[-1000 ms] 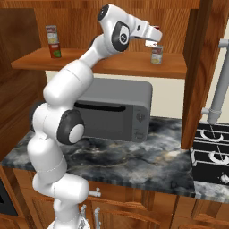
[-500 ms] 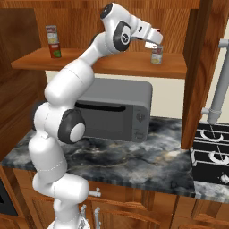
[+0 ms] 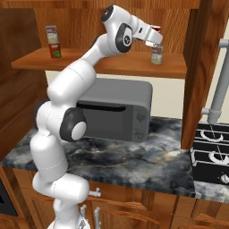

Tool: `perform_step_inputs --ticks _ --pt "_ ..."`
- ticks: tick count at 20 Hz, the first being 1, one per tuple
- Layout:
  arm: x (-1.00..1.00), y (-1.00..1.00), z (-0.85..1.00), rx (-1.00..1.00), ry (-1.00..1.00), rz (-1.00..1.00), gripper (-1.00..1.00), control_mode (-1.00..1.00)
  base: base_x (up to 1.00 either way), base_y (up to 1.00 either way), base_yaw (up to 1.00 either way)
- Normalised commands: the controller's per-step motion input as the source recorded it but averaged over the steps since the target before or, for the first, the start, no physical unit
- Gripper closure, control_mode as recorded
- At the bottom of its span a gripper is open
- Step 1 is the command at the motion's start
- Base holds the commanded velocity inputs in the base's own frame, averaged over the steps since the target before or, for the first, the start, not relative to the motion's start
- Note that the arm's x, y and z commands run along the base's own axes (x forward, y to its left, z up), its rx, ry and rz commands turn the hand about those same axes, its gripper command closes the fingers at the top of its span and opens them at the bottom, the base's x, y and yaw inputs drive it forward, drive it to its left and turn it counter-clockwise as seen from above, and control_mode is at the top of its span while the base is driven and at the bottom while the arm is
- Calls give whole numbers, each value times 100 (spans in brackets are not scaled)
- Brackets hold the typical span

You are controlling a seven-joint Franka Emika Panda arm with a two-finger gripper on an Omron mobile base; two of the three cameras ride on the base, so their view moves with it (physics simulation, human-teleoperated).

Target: Stack two cans on top of the other two cans in the cabinet.

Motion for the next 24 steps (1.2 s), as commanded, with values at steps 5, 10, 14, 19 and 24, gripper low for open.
perform_step_inputs --ticks 5,10,14,19,24 --pt "15 -1 -5 0 -4 0 100 -100 0 0 0" --pt "10 -9 -1 -2 -1 0 100 -100 0 0 0" --pt "9 -9 0 -3 -1 0 100 -100 0 0 0" --pt "13 -2 -3 -1 0 0 100 -100 0 0 0" --pt "9 -2 -2 0 0 0 100 -100 0 0 0"
